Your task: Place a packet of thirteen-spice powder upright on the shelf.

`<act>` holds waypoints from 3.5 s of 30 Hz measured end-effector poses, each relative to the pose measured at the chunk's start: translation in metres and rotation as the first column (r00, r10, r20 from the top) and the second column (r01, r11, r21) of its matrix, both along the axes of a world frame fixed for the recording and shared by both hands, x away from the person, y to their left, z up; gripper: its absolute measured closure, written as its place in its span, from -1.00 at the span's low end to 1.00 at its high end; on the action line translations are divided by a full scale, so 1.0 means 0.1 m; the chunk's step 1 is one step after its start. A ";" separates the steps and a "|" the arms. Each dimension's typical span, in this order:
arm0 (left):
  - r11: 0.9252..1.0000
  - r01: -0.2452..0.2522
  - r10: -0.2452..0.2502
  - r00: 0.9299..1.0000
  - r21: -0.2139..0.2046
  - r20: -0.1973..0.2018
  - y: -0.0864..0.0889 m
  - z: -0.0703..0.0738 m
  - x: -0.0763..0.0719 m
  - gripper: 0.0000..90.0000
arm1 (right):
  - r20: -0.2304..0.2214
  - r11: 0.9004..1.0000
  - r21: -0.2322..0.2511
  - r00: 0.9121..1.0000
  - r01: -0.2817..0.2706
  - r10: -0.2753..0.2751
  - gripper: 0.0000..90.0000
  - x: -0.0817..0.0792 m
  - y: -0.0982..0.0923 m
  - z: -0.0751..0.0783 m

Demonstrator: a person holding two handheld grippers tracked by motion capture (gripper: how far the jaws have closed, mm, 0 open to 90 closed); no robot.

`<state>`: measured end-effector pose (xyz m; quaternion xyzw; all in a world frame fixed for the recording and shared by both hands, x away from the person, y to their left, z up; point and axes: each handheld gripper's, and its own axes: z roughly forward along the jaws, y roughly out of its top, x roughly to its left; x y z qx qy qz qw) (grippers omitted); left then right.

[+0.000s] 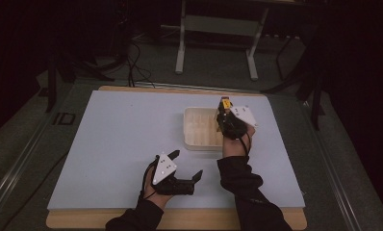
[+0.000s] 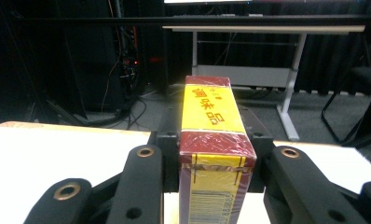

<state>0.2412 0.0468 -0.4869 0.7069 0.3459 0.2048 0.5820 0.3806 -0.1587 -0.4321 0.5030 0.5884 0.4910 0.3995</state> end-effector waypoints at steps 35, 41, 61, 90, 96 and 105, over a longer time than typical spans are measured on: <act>1.000 -0.010 0.010 1.000 0.000 -0.019 0.01 0.00 0.01 -0.93 | -0.058 0.998 -0.017 0.997 0.052 -0.053 0.50 -0.01 0.00 -0.38; 1.000 -0.012 0.012 1.000 -0.002 -0.018 0.00 0.00 0.01 -0.93 | -0.068 0.998 -0.025 0.996 0.058 -0.059 0.49 0.01 0.03 -0.42; 1.000 -0.010 0.010 1.000 -0.003 -0.025 0.00 0.00 0.02 -0.93 | -0.124 0.999 -0.029 0.991 0.041 -0.044 0.42 0.02 0.03 -0.68; 1.000 0.022 -0.021 0.999 0.016 -0.035 -0.03 -0.01 0.02 -0.93 | -0.155 0.952 0.039 0.940 -0.303 0.305 -0.71 -0.12 -0.20 -0.15; 1.000 0.024 -0.024 0.999 0.017 -0.032 -0.02 0.00 0.00 -0.93 | -0.139 0.941 0.058 0.931 -0.334 0.339 -0.76 -0.21 -0.29 -0.09; 0.999 0.038 -0.038 0.999 0.011 -0.032 -0.01 0.02 -0.01 -0.93 | -0.131 0.921 0.045 0.911 -0.388 0.390 -0.71 -0.43 -0.50 -0.01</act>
